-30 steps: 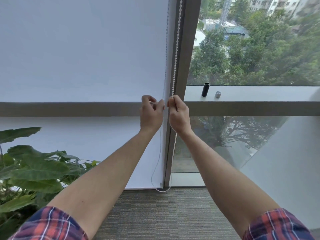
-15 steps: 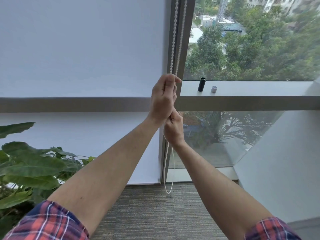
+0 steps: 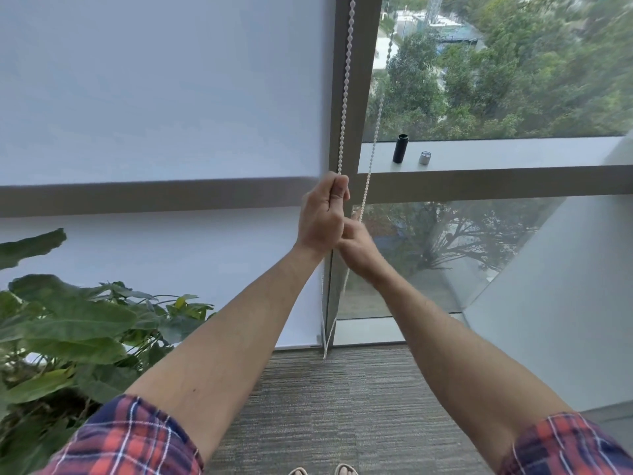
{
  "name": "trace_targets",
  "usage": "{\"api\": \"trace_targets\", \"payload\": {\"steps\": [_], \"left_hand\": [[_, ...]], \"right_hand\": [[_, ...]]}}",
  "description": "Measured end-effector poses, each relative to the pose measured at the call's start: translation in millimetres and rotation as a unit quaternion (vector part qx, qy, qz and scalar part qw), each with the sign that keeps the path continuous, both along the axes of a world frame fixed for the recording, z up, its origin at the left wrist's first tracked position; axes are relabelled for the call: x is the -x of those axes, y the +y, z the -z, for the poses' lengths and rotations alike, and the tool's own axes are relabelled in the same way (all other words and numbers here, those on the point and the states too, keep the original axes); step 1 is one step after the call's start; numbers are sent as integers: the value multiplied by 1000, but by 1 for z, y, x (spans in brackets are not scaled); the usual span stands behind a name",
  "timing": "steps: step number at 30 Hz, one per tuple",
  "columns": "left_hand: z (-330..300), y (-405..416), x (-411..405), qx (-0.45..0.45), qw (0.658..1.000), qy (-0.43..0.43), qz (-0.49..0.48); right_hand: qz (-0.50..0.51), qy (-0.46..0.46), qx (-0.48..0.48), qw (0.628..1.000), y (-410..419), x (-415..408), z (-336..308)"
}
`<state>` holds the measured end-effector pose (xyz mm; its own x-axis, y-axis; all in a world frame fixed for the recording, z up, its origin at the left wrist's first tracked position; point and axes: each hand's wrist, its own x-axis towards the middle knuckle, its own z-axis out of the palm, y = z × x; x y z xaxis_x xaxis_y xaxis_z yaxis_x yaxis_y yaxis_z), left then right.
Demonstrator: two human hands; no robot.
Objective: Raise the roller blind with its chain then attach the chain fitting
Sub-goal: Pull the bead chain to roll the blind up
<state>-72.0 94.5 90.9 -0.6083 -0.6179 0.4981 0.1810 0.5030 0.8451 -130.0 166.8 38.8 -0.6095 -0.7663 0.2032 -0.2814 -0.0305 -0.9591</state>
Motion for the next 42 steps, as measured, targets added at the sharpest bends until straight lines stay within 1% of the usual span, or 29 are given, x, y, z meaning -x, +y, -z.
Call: {"api": "trace_targets", "payload": {"steps": [2, 4, 6, 8, 10, 14, 16, 19, 24, 28, 31, 34, 35, 37, 38, 40, 42], "left_hand": [[4, -3, -5, 21, 1000, 2, -5], [6, -6, -9, 50, 999, 18, -7], [4, -7, -11, 63, 998, 19, -6], [3, -6, -9, 57, 998, 6, -2], [5, -6, -6, 39, 999, 2, 16], [8, -13, -6, 21, 999, 5, 45], [6, -13, -7, 31, 999, 12, 40], [6, -11, -9, 61, 997, 8, 42], [36, -6, -17, 96, 993, -28, 66], [52, -2, -24, 82, 988, -68, 109], [50, -10, -30, 80, 979, -89, 168], [35, -27, -29, 88, 975, -93, 181], [25, -31, -28, 67, 980, -82, 171], [-1, -33, -28, -34, 989, -30, 140], [-16, -33, -28, -82, 988, 1, 132], [-47, -30, -26, -135, 977, 41, 157], [-76, -25, -21, -146, 962, 63, 221]], "right_hand": [[10, -67, 60, 996, 3, 14, -27], [20, -112, 121, 986, 1, 22, -62], [-10, -116, 172, 978, -9, 22, -97], [-40, -95, 220, 970, -20, 15, -128], [-27, -74, 249, 965, -29, 5, -144], [45, -68, 243, 967, -36, -15, -140], [84, -26, 243, 966, -39, -17, -137], [117, 18, 228, 966, -41, -16, -133], [134, 33, 175, 975, -31, -17, -96], [151, 38, 153, 976, -24, -21, -75], [156, 50, 156, 974, -21, -21, -71], [172, 69, 162, 969, -20, -25, -70], [178, 74, 163, 968, -21, -27, -69], [183, 85, 163, 966, -21, -31, -67], [181, 93, 163, 966, -21, -33, -66], [175, 109, 154, 966, -20, -40, -60], [172, 112, 126, 971, -19, -47, -50]]}}
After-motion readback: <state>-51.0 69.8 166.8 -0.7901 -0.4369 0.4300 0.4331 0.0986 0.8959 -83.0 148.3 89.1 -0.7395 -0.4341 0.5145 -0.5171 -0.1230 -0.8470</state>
